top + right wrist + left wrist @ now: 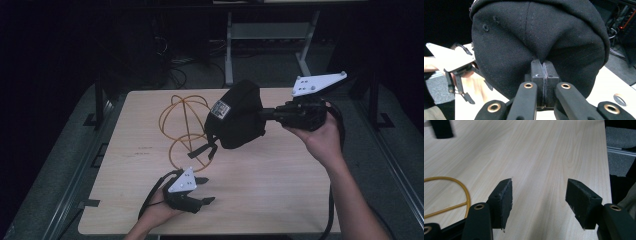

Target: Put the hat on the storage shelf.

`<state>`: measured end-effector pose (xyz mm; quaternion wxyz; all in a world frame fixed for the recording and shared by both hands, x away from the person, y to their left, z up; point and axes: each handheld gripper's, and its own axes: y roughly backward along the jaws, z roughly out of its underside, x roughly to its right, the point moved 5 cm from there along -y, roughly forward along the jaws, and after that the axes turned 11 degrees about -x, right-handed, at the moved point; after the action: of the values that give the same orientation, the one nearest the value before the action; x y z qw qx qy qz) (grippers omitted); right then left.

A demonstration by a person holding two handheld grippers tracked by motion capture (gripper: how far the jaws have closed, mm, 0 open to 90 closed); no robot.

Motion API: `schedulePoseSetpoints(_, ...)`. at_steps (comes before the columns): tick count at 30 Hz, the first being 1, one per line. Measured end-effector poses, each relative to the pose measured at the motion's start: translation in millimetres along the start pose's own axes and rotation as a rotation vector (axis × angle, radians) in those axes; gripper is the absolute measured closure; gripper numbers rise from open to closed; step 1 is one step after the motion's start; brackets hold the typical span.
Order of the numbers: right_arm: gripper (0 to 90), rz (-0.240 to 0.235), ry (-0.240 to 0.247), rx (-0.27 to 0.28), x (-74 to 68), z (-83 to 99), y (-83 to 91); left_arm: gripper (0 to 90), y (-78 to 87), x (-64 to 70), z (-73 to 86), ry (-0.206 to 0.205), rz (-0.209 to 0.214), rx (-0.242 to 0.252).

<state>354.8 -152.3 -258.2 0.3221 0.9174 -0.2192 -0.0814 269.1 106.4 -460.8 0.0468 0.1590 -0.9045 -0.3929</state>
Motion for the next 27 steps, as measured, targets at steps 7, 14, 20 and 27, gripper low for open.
schedulePoseSetpoints(7,89.6,-0.013,0.034,-0.015,-3.1,-25.3,-4.8,37.7,-0.2,0.0,-0.1,-0.008,-0.004,0.0)
schedulePoseSetpoints(14,89.6,-0.022,0.064,-0.026,-6.5,-50.3,-10.7,37.7,0.2,0.8,0.1,-0.002,-0.004,0.0)
schedulePoseSetpoints(20,89.6,-0.04,0.064,-0.057,-6.1,-72.3,-25.1,37.7,0.0,-0.7,-0.3,-0.025,-0.007,-0.002)
schedulePoseSetpoints(27,89.6,-0.054,0.061,-0.085,-1.0,-98.3,-51.3,37.7,-0.7,0.9,-1.1,-0.029,-0.005,-0.002)
